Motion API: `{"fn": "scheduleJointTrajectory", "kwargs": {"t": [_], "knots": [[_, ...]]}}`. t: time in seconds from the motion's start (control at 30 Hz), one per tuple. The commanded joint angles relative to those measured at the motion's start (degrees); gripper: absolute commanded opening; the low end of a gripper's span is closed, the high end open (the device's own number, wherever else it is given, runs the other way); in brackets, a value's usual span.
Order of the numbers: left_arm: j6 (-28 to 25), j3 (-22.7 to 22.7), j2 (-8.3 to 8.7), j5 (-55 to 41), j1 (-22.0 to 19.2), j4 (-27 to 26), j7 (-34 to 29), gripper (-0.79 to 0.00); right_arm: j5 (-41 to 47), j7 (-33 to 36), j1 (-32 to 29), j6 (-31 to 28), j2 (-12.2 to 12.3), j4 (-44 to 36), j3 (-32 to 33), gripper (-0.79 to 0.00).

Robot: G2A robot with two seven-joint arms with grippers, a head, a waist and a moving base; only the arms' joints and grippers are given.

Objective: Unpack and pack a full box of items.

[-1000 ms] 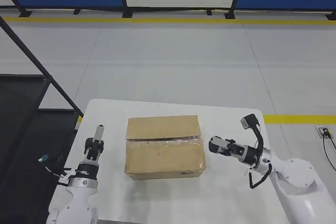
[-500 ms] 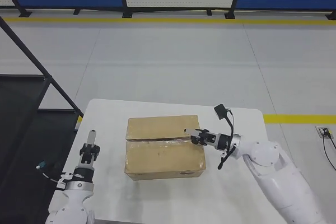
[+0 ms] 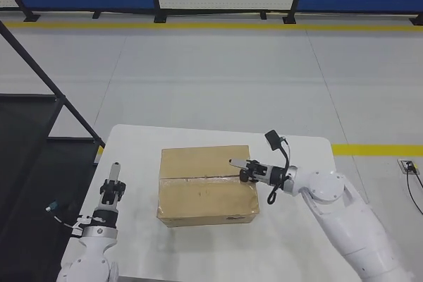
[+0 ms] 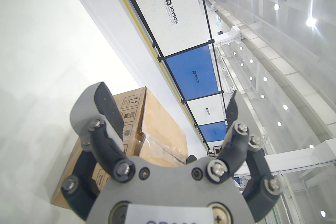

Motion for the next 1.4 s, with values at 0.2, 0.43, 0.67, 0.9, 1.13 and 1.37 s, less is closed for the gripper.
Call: {"fn": "scheduleJointTrajectory", "kwargs": {"t": [0.2,0.43,0.67,0.9,1.13,1.37], "knots": [[0.11,-0.63,0.12,-0.58,0.34,-0.37,0.88,0.000,0.52,-0.87,1.28,-0.29,-0.97,0.77,-2.48,0.000],[-0.77,-1.22,0.17,-1.58,2.05,-1.07,1.89,0.000,1.04,-2.10,4.43,-0.67,-2.70,3.16,-6.55,0.000],[-1.60,-1.50,0.23,-2.39,3.24,-1.35,2.30,0.000,1.09,-2.87,7.06,-2.08,-4.31,5.19,-9.71,0.000],[-1.77,-1.59,0.31,-2.72,3.66,-1.53,2.50,0.000,1.33,-2.00,8.39,-1.61,-5.45,7.04,-11.70,0.000],[-2.09,-2.05,0.44,-2.88,4.20,-1.65,2.44,0.000,2.61,-2.99,9.67,-2.60,-7.08,9.09,-13.98,0.000],[-2.78,-2.54,0.54,-3.41,4.93,-1.84,2.53,0.000,4.90,-4.11,11.78,-1.81,-9.34,12.03,-16.86,0.000]]}}
